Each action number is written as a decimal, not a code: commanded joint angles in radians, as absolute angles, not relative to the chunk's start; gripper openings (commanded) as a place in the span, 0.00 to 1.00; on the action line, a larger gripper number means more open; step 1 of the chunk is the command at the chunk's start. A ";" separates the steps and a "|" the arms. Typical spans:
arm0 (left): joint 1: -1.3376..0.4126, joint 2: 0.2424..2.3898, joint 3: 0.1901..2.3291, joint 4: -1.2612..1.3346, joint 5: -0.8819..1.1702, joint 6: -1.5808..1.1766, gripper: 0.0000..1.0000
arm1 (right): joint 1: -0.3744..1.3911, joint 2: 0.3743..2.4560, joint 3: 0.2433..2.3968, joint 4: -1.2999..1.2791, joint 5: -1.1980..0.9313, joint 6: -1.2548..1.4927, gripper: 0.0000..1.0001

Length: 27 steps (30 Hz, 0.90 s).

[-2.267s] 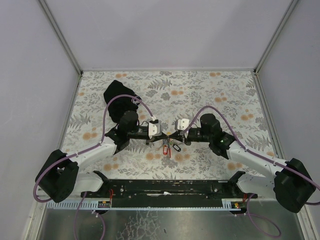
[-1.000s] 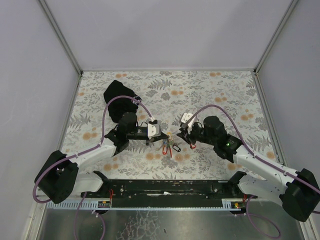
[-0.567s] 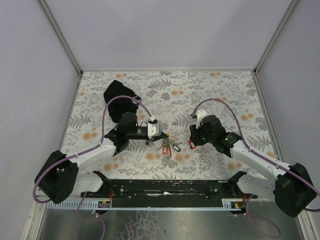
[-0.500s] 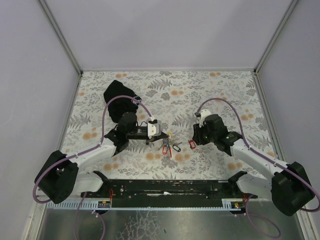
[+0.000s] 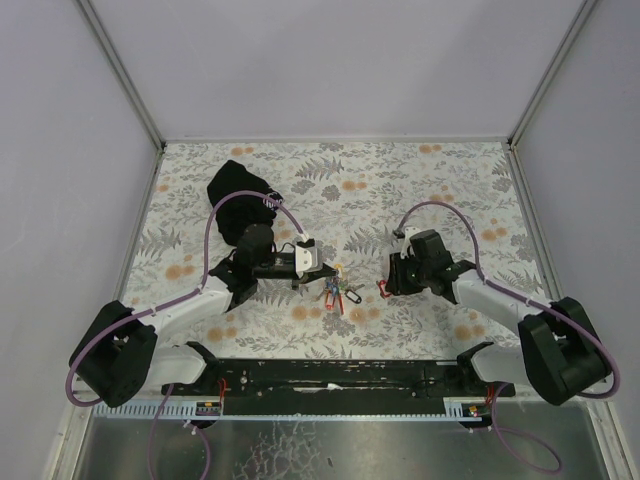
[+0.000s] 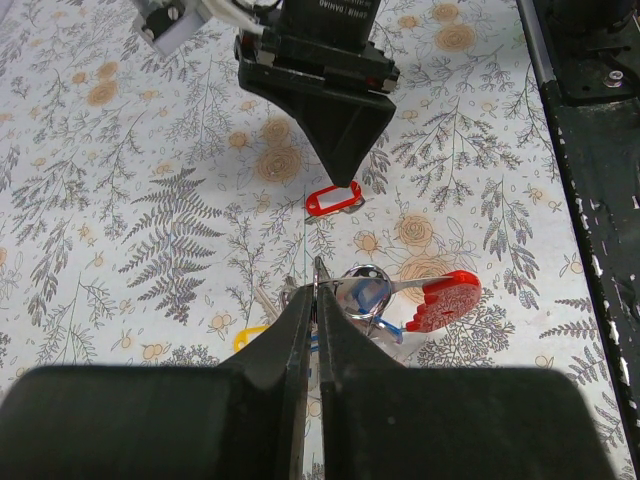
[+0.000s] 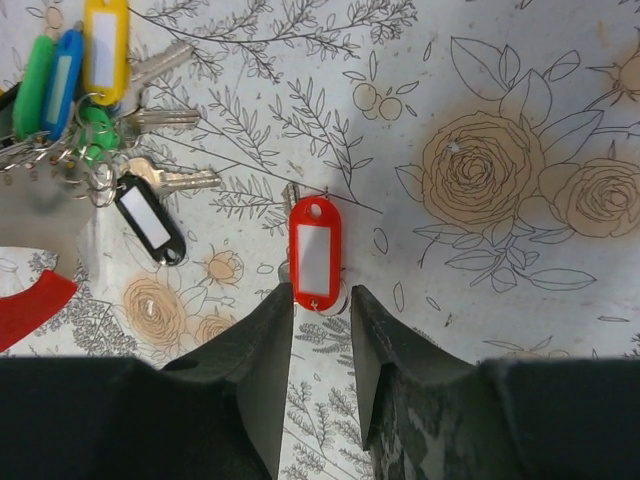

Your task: Put the keys on the keyring

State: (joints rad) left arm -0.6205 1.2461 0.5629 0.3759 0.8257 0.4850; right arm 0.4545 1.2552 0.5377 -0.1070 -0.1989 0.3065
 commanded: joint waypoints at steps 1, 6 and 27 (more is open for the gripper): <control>-0.614 1.243 0.563 0.448 0.815 0.479 0.00 | 0.446 1.312 0.558 -0.055 -0.242 0.328 0.36; -0.614 1.246 0.563 0.449 0.814 0.480 0.00 | 0.446 1.374 0.586 -0.074 -0.319 0.321 0.32; -0.614 1.241 0.563 0.442 0.795 0.485 0.00 | 0.560 1.280 0.676 -0.202 -0.301 0.176 0.39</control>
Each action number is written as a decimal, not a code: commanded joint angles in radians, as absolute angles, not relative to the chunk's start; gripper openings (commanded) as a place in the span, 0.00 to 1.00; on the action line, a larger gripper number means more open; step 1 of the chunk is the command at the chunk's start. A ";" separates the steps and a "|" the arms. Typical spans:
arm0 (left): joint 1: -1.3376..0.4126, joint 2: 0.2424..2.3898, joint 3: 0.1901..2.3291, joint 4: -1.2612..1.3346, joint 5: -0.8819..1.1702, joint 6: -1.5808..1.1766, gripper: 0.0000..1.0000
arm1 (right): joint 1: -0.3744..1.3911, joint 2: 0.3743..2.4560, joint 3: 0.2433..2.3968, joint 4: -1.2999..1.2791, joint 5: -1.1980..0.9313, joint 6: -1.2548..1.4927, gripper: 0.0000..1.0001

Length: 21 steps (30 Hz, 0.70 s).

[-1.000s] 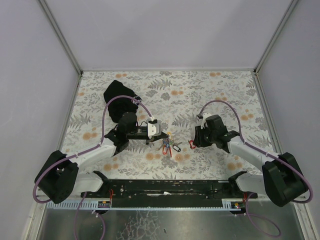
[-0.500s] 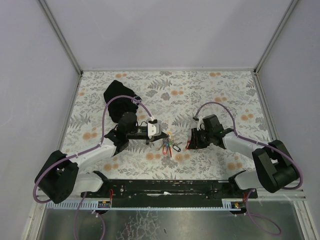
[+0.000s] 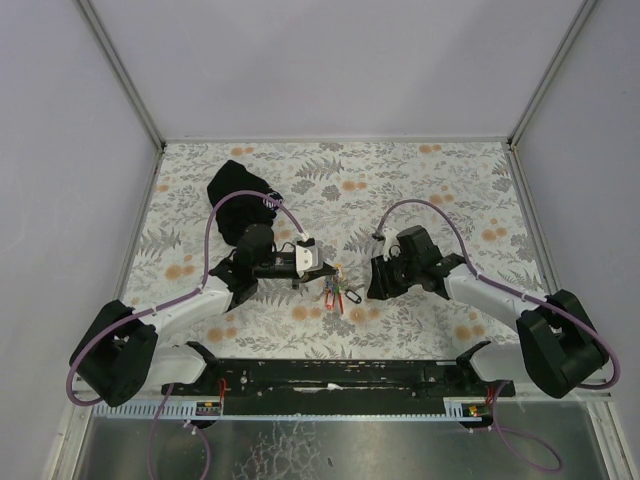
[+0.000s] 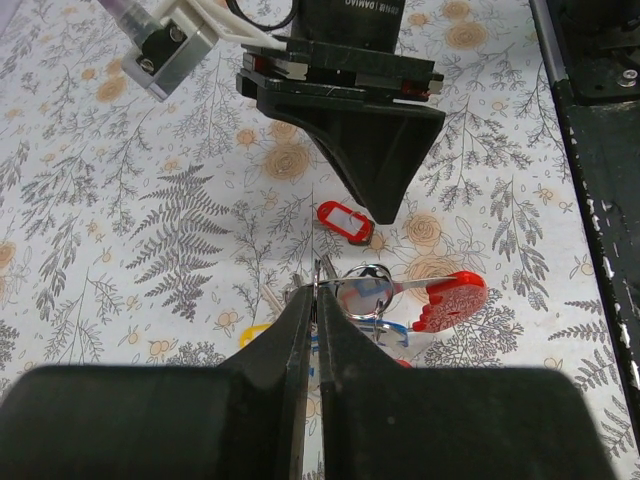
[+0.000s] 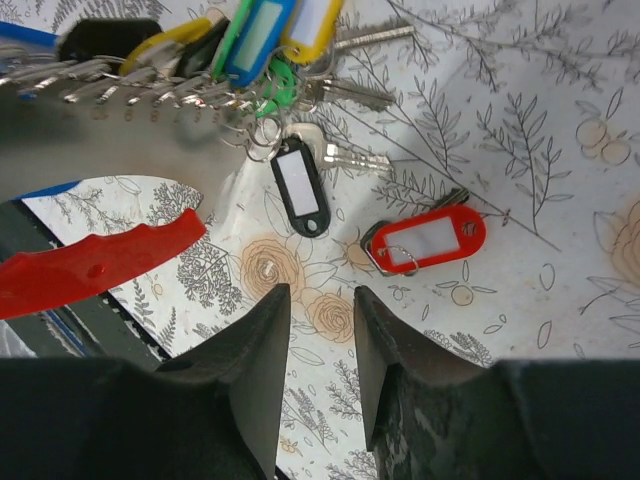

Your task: Put the keys on the keyring

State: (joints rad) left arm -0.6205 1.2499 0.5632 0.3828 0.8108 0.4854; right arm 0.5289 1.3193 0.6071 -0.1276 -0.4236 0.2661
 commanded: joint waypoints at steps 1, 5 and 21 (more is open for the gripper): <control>-0.614 1.242 0.563 0.442 0.795 0.486 0.00 | 0.560 1.281 0.683 -0.207 -0.289 0.166 0.39; -0.613 1.241 0.562 0.441 0.794 0.486 0.00 | 0.560 1.331 0.716 -0.227 -0.283 0.116 0.39; -0.614 1.243 0.563 0.438 0.794 0.488 0.00 | 0.560 1.492 0.810 -0.284 -0.328 -0.058 0.39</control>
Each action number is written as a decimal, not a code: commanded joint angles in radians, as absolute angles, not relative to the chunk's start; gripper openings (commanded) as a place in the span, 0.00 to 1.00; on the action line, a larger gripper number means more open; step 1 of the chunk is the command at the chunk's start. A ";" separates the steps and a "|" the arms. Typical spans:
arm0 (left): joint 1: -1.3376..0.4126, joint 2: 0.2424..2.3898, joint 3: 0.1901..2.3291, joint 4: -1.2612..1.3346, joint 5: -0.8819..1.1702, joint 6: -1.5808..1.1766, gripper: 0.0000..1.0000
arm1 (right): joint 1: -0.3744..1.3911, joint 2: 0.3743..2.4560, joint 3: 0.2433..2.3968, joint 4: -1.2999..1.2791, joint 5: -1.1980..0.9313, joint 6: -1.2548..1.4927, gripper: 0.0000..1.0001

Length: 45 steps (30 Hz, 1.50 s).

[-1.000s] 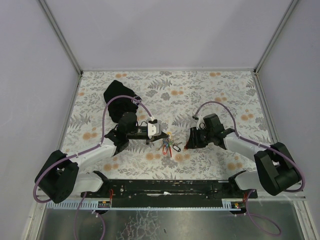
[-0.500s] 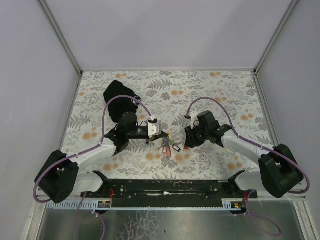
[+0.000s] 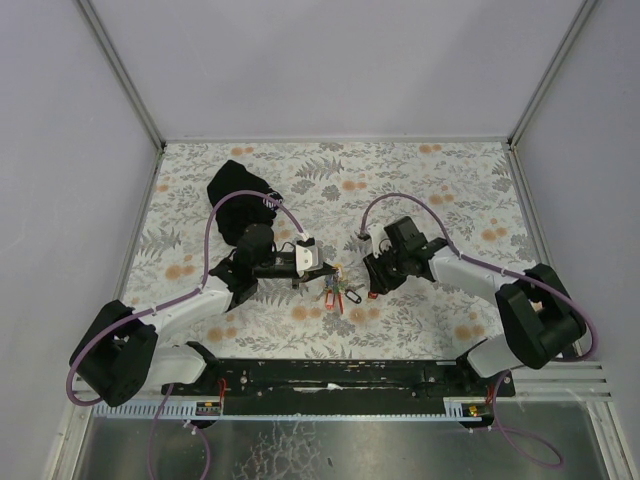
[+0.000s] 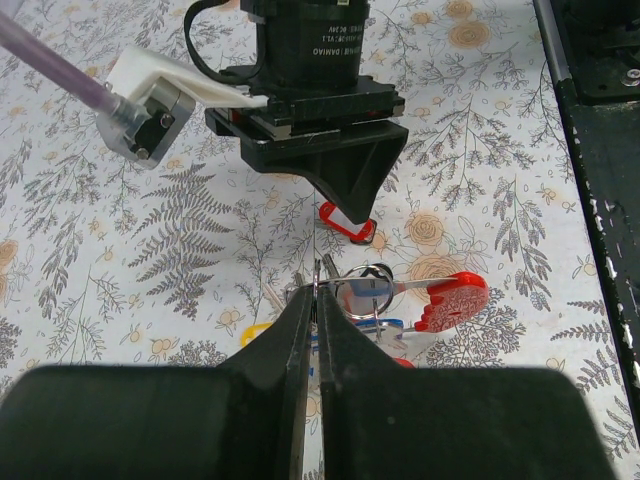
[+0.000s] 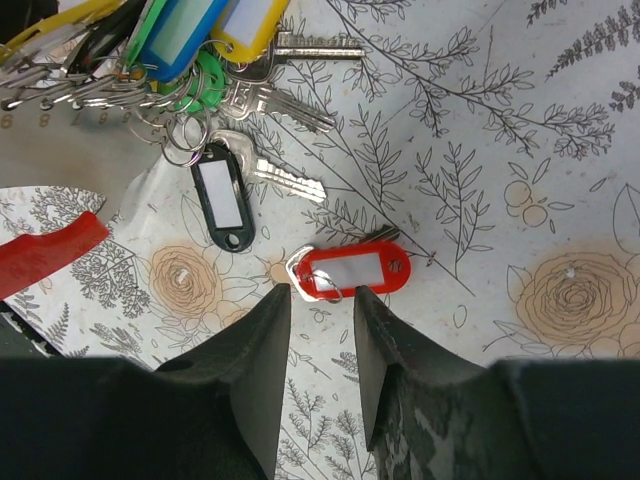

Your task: Put the keys on the keyring

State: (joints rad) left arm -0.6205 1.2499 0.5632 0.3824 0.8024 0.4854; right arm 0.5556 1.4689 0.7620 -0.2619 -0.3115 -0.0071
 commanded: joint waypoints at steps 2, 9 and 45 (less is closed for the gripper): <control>-0.614 1.245 0.563 0.438 0.795 0.488 0.00 | 0.562 1.509 0.818 -0.292 -0.339 -0.062 0.39; -0.614 1.242 0.565 0.434 0.796 0.488 0.00 | 0.561 1.545 0.834 -0.314 -0.377 -0.067 0.37; -0.613 1.245 0.568 0.435 0.801 0.485 0.00 | 0.605 1.538 0.816 -0.273 -0.429 -0.028 0.22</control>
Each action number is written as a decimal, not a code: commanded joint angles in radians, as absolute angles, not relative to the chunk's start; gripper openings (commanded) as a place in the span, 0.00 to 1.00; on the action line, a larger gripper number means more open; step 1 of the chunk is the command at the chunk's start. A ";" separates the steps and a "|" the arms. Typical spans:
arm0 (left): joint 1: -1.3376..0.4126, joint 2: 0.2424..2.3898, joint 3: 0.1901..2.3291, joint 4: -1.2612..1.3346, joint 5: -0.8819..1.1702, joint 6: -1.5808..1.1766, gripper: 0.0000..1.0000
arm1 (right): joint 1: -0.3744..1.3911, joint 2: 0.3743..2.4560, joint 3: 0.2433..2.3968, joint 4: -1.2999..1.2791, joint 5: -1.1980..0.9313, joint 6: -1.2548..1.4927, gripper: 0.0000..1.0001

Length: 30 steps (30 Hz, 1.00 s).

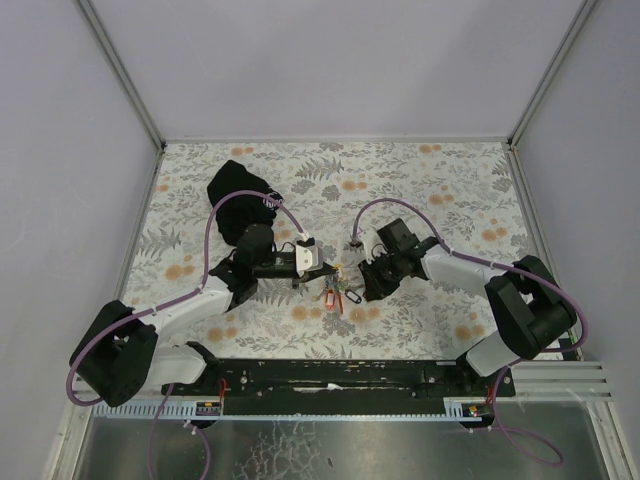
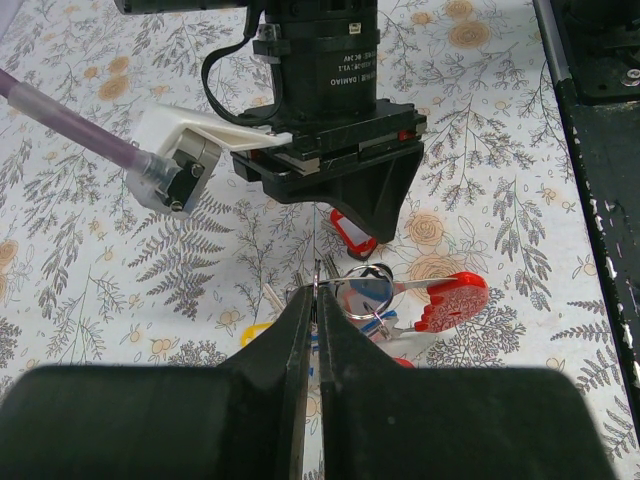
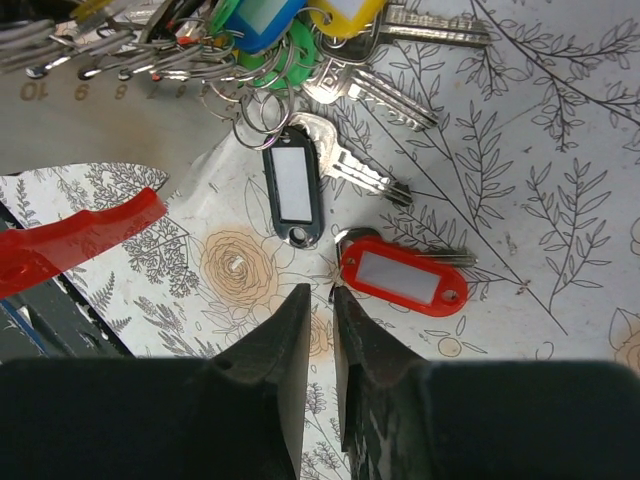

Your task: Put the keys on the keyring

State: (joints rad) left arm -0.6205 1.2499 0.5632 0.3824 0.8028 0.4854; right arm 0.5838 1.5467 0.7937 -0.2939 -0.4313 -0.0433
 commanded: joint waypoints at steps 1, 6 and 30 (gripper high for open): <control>-0.614 1.245 0.568 0.436 0.801 0.485 0.00 | 0.608 1.540 0.816 -0.274 -0.421 -0.023 0.21; -0.615 1.246 0.568 0.436 0.801 0.483 0.00 | 0.622 1.546 0.819 -0.272 -0.381 -0.007 0.21; -0.588 1.198 0.545 0.410 0.730 0.506 0.00 | 0.841 1.438 0.747 -0.153 0.015 0.140 0.32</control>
State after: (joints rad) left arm -0.6014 1.2304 0.5575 0.3717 0.7563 0.4877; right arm 0.8047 1.4391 0.7410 -0.1940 -0.0853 0.0895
